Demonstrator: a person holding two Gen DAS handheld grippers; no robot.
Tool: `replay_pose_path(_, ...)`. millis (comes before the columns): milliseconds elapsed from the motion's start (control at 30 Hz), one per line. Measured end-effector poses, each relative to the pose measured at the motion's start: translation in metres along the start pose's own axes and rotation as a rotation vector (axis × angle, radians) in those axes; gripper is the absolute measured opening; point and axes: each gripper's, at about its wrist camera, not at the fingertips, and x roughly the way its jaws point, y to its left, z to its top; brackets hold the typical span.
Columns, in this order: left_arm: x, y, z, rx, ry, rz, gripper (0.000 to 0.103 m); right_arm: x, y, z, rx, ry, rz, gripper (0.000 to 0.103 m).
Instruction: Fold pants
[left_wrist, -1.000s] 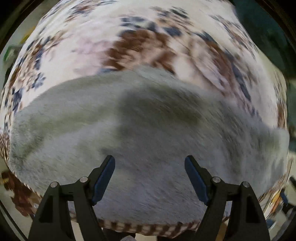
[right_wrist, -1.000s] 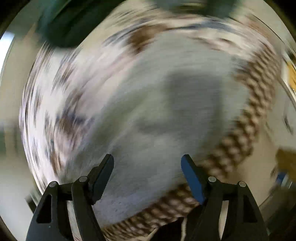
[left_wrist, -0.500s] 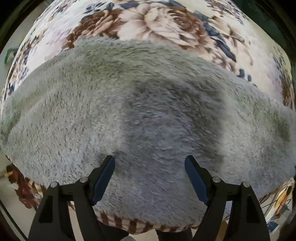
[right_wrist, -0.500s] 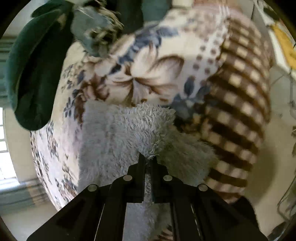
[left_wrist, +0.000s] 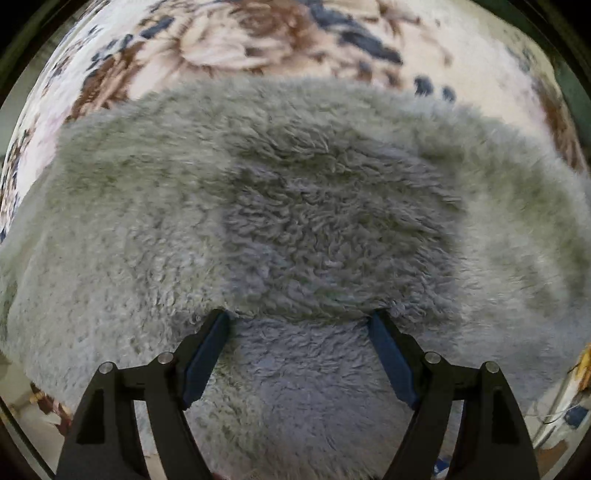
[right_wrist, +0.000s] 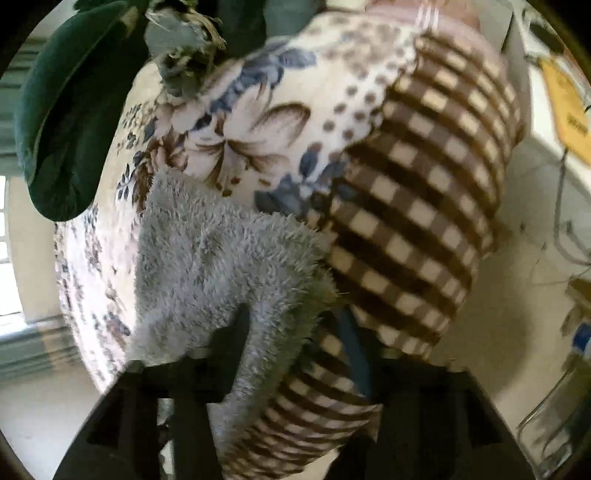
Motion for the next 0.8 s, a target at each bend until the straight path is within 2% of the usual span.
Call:
replay_pose_path(100,-0.002,-0.004,0.000,-0.025,0.000,-0.004,0.078,-0.001,0.031,0.002,-0.092,0.023,0.003,0.054)
replay_pose_path(200,-0.024,0.004,0.004,-0.073,-0.024,-0.046,0.078,0.012,0.086,0.019,-0.233,0.045,-0.049,0.056)
replay_pose_path(367,-0.046,-0.014,0.029,-0.060,-0.097,-0.022,0.078,0.059,0.158,0.067,-0.435,0.020,-0.153,0.057)
replay_pose_path(500,-0.043,-0.027,0.061,-0.072,-0.114,-0.027,0.078,0.106,0.192,0.101,-0.569,0.116,-0.231,0.057)
replay_pose_path(533,-0.041,-0.030,0.066,-0.070,-0.113,-0.023,0.078,0.113,0.195,0.104,-0.579,0.123,-0.248,0.039)
replay_pose_path(567,-0.039,-0.035,0.075,-0.071,-0.111,-0.023,0.078,0.114,0.197,0.105,-0.587,0.113,-0.252,0.008)
replay_pose_path(700,-0.035,-0.052,0.100,-0.082,-0.110,-0.018,0.078,0.102,0.203,0.098,-0.651,0.026,-0.270,0.007)
replay_pose_path(800,-0.030,-0.048,0.117,-0.094,-0.104,-0.012,0.078,0.085,0.191,0.102,-0.595,-0.065,-0.274,0.007)
